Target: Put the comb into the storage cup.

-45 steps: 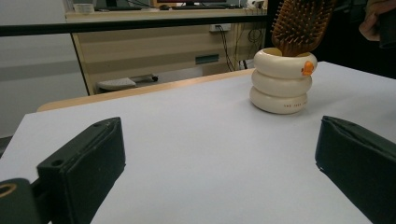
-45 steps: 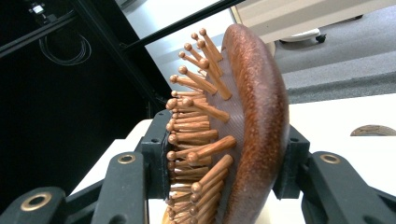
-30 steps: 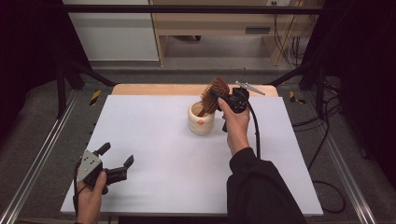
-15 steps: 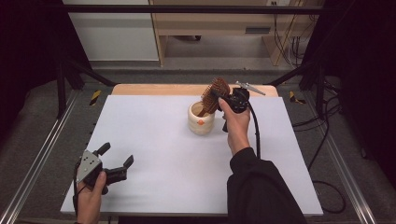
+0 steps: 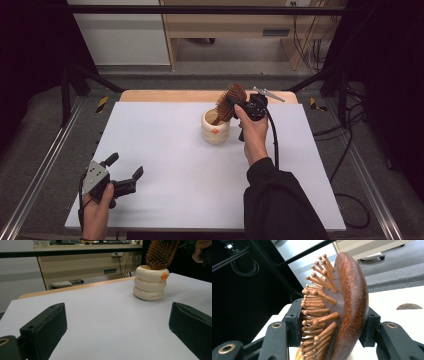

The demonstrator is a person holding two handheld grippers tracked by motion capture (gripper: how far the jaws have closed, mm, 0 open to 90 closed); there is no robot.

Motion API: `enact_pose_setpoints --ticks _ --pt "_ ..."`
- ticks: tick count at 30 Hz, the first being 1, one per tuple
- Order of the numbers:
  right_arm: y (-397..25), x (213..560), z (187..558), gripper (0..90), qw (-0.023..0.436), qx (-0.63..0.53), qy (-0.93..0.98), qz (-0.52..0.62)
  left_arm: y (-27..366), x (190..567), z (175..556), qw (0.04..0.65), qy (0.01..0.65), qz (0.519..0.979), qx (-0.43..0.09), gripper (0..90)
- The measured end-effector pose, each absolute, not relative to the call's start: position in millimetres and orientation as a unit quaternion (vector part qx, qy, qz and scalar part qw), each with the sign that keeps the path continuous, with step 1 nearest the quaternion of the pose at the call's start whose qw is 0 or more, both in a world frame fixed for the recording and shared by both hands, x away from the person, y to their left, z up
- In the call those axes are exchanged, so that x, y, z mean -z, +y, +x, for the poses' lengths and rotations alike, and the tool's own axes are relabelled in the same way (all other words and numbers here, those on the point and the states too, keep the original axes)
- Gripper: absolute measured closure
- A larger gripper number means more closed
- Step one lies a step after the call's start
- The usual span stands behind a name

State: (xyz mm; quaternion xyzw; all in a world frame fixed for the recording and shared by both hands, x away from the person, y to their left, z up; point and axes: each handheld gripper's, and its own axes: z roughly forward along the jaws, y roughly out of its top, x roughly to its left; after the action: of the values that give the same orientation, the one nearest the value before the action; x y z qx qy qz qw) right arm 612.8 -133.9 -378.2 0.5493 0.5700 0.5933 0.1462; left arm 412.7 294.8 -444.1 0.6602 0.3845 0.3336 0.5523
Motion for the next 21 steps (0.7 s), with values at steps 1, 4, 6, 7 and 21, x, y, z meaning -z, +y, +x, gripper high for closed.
enact_pose_setpoints --ticks 1,4,6,7,21 --pt "-134.0 378.3 612.9 47.5 0.145 -0.594 0.569 0.550 294.6 444.1 412.7 0.552 0.384 0.661 -0.333 1.5" --pt "-134.9 378.7 613.6 47.2 0.143 -0.595 0.568 0.550 294.3 444.4 412.7 0.552 0.384 0.662 -0.332 1.4" --pt "-135.3 378.9 614.0 46.4 0.142 -0.595 0.568 0.551 294.2 444.5 412.9 0.551 0.384 0.662 -0.332 1.4" --pt "-135.4 379.0 614.1 46.3 0.142 -0.595 0.567 0.551 294.1 444.6 413.0 0.551 0.384 0.662 -0.333 1.4" --pt "-136.7 378.2 614.8 42.7 0.133 -0.598 0.566 0.551 293.9 444.9 413.2 0.551 0.384 0.663 -0.332 1.4"
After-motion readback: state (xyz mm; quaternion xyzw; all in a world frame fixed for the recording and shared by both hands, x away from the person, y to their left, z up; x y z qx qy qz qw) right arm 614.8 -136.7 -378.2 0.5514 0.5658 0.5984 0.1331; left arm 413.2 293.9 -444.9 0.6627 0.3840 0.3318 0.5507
